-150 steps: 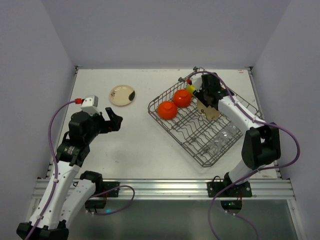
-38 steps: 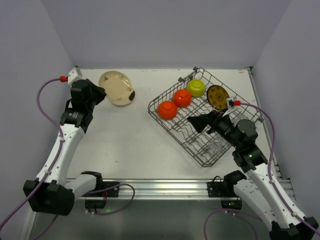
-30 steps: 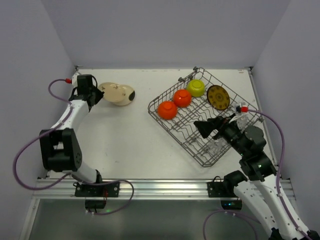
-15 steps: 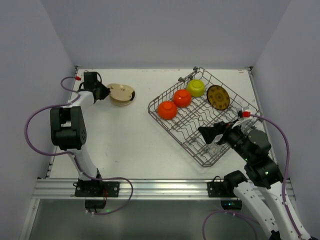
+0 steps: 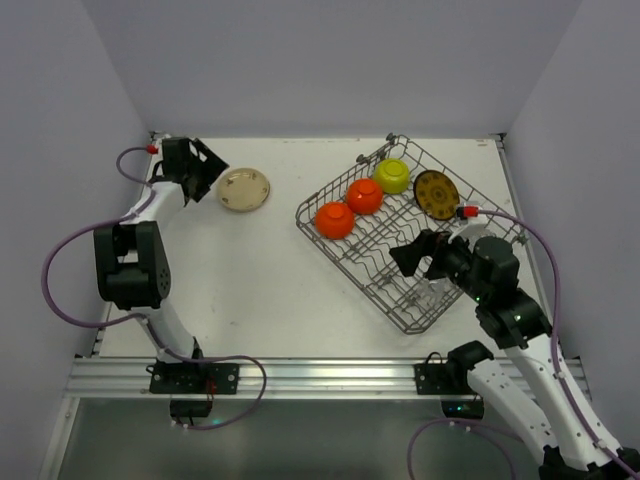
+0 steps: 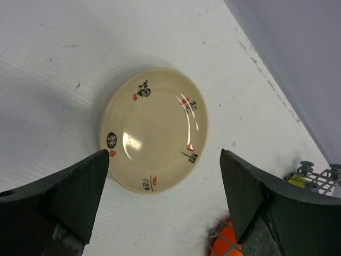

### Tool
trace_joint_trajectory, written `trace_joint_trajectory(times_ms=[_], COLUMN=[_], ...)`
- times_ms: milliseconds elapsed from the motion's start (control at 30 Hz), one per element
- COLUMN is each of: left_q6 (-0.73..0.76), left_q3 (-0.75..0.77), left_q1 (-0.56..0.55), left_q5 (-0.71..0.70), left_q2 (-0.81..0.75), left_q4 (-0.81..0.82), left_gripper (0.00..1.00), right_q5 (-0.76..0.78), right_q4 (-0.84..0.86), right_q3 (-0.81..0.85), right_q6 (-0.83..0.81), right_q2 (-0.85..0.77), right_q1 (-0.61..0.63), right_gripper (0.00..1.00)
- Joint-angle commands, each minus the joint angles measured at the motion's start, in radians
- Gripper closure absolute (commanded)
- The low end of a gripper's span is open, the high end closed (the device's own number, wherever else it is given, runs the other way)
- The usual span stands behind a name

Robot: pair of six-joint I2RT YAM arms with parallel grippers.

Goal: Unload the mixed dishes from the dish rack

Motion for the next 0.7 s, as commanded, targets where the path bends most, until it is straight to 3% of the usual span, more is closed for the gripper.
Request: trace_joint_trajectory(times_ms=[0,100,200,367,500,667], left_q6=[-0.002,0.021,0.064,0.162,0.268,0.438], left_q3=[0.036,0.052,0.043,-0.034,-0.118,-0.224], left_q1=[-0.008,-0.023,-0.058,-0.218,-0.305,-0.306], left_q5=[0.061,0.068,0.068,-0.025,0.010,0.033], left_q2=[-0.048,-0.085,-0.189,-0.453,-0.615,-0.789], left_q4=[-0.004,-0.047,-0.104,-0.194,-0.254,-0.391], left_gripper=[0.11,0.00,0.00,0.00,0.00,0.00], right_q5=[0.037,0.130,0.230,0.319,0.439,0.407], right_q4=[0.056,0.047,0.003,-0.083,-0.091,-0.007], right_q3=[0.068,0.110,0.186,0.338,0.470,0.555], right_q6=[-0.006,-0.033,-0.084,-0.204,-0.393,-0.732], right_q2=[0.051,0.129,0.211,0.422,0.582,0.787], right_q1=[0.000,-0.007,-0.037,-0.115,-0.160,-0.181], right_gripper=[0.01,0.01,0.01,0.01,0.01,0.01])
